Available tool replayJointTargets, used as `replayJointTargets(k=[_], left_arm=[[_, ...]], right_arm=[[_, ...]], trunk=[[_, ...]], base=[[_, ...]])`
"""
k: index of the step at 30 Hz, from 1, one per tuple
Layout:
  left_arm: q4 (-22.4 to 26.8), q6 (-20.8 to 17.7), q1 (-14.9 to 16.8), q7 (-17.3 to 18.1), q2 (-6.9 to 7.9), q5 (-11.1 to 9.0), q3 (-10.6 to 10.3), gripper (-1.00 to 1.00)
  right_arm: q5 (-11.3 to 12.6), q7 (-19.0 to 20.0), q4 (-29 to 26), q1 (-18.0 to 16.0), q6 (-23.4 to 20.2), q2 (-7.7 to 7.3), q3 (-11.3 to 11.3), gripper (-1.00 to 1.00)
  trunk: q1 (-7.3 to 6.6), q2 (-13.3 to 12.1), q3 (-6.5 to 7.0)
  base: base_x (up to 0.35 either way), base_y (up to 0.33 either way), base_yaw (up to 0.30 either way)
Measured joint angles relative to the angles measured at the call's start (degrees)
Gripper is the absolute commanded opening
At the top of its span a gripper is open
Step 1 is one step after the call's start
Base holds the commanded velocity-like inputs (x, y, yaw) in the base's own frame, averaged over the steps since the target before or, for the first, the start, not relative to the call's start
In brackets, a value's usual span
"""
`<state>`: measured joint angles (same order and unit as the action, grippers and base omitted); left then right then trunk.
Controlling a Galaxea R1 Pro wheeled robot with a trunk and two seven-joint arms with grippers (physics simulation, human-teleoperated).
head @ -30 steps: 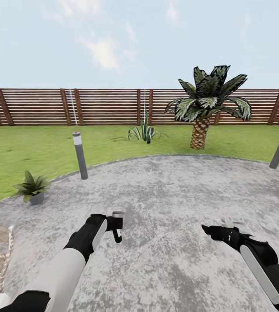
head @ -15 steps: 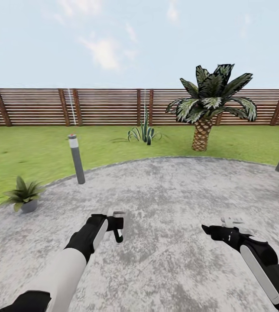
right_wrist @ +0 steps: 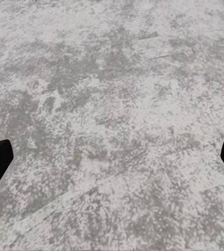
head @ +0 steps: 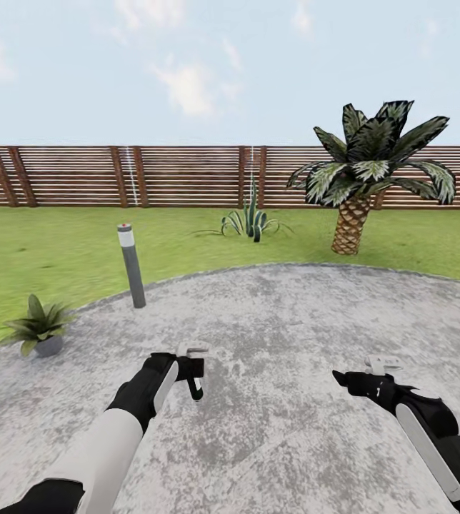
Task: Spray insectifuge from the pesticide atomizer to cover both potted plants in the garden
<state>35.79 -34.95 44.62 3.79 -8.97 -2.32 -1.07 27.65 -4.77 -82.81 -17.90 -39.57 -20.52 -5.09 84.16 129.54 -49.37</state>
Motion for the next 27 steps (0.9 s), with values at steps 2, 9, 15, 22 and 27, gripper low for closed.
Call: replayJointTargets(k=[2, 9, 15, 22, 27], left_arm=[[0.00, 0.00, 0.00, 0.00, 0.00, 0.00, 0.00, -1.00], [0.00, 0.00, 0.00, 0.00, 0.00, 0.00, 0.00, -1.00], [0.01, -0.01, 0.00, 0.00, 0.00, 0.00, 0.00, -1.00], [-0.02, -0.01, -0.01, 0.00, 0.00, 0.00, 0.00, -1.00], [-0.01, -0.01, -0.01, 0.00, 0.00, 0.00, 0.00, -1.00]], right_arm=[[0.00, 0.00, 0.00, 0.00, 0.00, 0.01, 0.00, 1.00], [0.00, 0.00, 0.00, 0.00, 0.00, 0.00, 0.00, 1.00], [0.00, 0.00, 0.01, -0.01, 0.00, 0.01, -0.05, 1.00], [0.00, 0.00, 0.01, -0.01, 0.00, 0.01, -0.03, 1.00], [0.00, 0.00, 0.01, -0.01, 0.00, 0.01, -0.08, 1.00]], trunk=[[0.00, 0.00, 0.00], [0.00, 0.00, 0.00], [0.00, 0.00, 0.00], [0.00, 0.00, 0.00], [0.00, 0.00, 0.00]], base=[[0.324, -0.088, 0.150], [0.324, -0.088, 0.165], [0.324, -0.088, 0.233], [0.318, -0.088, 0.250], [0.316, -0.088, 0.250]])
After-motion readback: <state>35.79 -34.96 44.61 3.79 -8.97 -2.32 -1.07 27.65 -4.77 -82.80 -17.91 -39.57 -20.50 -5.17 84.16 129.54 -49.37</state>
